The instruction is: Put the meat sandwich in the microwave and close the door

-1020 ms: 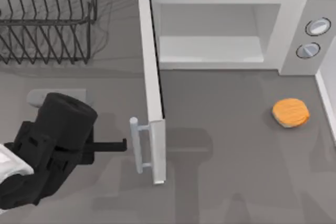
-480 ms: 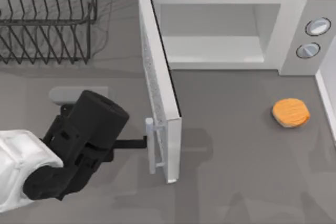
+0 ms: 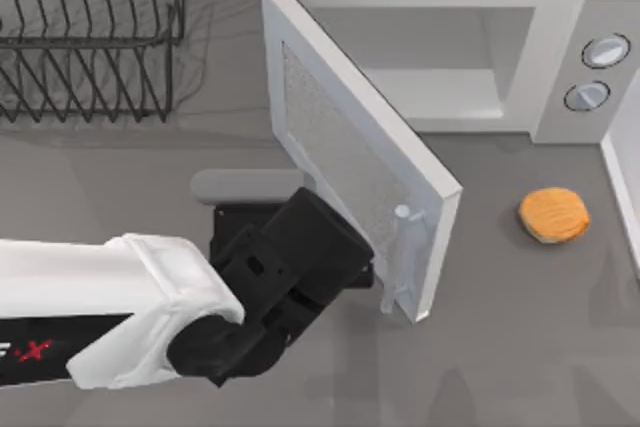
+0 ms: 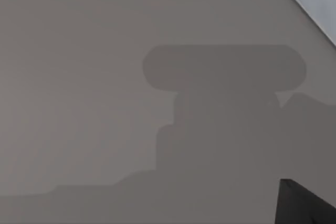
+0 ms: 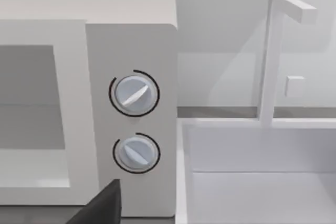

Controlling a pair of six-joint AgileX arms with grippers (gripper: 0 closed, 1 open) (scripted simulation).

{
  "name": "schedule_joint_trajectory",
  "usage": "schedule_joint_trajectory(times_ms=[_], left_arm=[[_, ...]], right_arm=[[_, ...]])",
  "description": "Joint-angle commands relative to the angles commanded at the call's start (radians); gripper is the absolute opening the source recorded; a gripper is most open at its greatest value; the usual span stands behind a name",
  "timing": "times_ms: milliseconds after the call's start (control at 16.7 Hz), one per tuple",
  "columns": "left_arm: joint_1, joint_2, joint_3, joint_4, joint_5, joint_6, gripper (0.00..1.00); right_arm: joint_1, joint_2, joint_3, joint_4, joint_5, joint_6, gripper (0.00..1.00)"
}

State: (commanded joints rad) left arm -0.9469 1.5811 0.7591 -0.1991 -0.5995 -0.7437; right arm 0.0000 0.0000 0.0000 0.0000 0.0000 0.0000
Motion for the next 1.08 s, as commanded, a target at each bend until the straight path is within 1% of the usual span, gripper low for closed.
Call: schedule_joint_trajectory(times_ms=[180,300,660,780,1080], left_arm=[[0.003,-0.001,0.001,0.001,0.002,-0.002,0.00],[-0.019,0.036,0.038,-0.022,-0.010,-0.025,0.00],[-0.134,0.245,0.317,-0.145,-0.058,-0.147,0.00],[-0.160,0.294,0.373,-0.177,-0.072,-0.177,0.00],[-0.165,0.304,0.386,-0.183,-0.074,-0.185,0.00]], right_arm=[[0.000,0.000,0.000,0.000,0.000,0.000,1.00],[0.000,0.000,0.000,0.000,0.000,0.000,1.00],[0.000,0.000,0.000,0.000,0.000,0.000,1.00],[0.000,0.000,0.000,0.000,0.000,0.000,1.00],[0.000,0.000,0.000,0.000,0.000,0.000,1.00]])
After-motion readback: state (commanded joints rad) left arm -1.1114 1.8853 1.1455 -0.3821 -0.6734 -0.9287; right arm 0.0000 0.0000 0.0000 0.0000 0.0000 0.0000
